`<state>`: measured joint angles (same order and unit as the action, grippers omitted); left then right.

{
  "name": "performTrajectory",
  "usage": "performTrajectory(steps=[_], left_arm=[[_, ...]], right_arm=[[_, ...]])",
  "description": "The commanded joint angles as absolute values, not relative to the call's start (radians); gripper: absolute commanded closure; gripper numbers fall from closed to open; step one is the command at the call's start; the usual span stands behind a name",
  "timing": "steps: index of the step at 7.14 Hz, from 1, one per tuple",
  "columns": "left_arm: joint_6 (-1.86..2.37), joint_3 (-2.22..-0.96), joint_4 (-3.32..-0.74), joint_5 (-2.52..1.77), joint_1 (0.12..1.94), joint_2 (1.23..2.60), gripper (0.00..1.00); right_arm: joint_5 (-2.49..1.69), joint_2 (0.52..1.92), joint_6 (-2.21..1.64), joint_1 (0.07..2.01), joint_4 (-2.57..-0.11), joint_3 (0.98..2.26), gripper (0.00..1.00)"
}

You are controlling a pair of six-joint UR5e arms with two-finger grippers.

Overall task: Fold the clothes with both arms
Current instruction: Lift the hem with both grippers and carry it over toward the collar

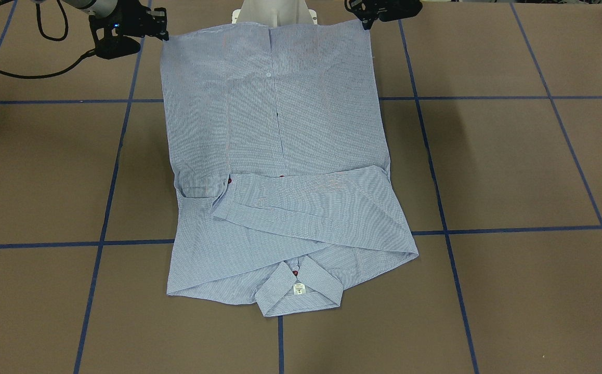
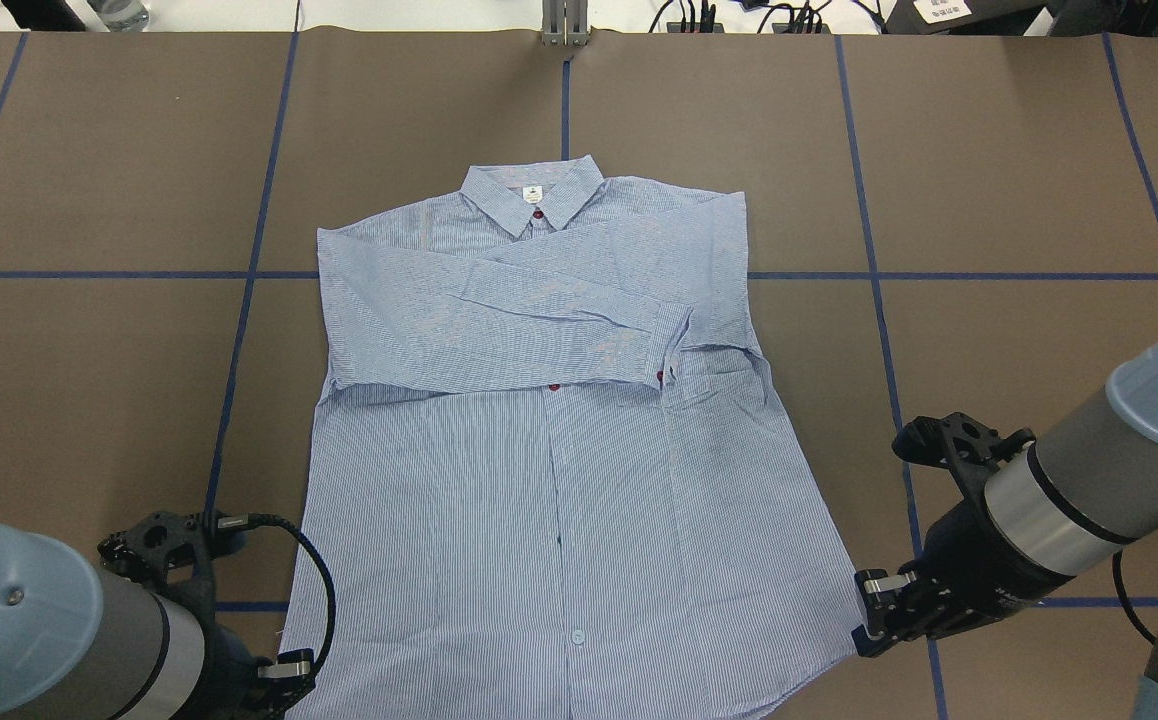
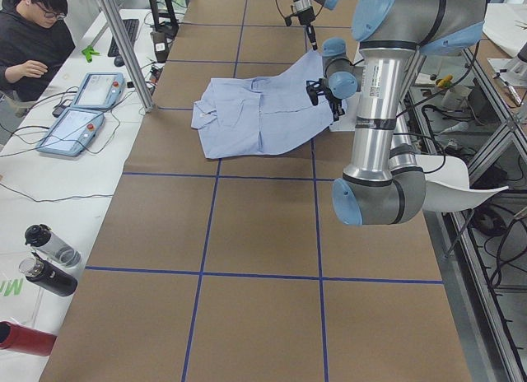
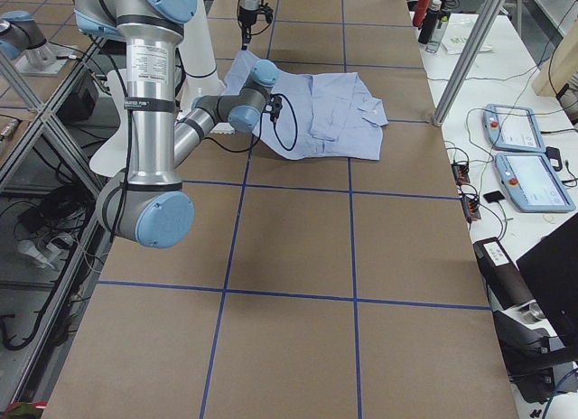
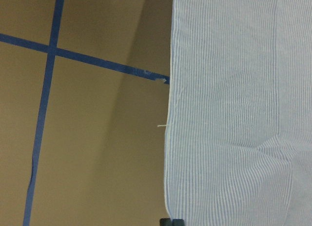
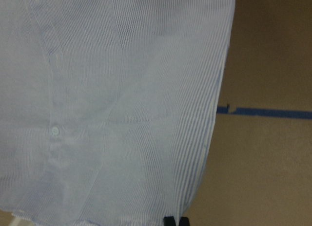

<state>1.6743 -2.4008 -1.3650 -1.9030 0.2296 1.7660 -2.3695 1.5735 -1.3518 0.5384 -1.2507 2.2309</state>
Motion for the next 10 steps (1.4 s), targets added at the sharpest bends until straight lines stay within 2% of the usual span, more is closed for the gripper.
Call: performTrajectory(steps=[1, 3, 4, 7, 10], left_arm=[[1.535, -2.301, -1.362, -1.931, 0.439, 1.86, 1.0], [1.32, -2.164, -1.374, -2.014, 0.649, 1.903, 1.0], [1.266, -2.048, -1.408, -2.016, 0.728, 1.967, 1.0], [1.244, -1.684, -1.7, -2.051, 0.848, 2.086, 1.0], [1.056, -1.476, -1.738, -2.069, 0.977, 2.206, 1.0]], right_arm=[[-2.324, 1.424, -1.347, 0.651, -1.25, 2.121, 1.0], [-2.322, 1.32, -1.344, 0.748, -1.249, 1.993, 1.0], [-2.309, 1.248, -1.342, 0.776, -1.249, 1.903, 1.0], [-2.221, 0.974, -1.336, 0.854, -1.247, 1.544, 1.0], [-2.221, 0.856, -1.33, 0.934, -1.094, 1.309, 1.0]])
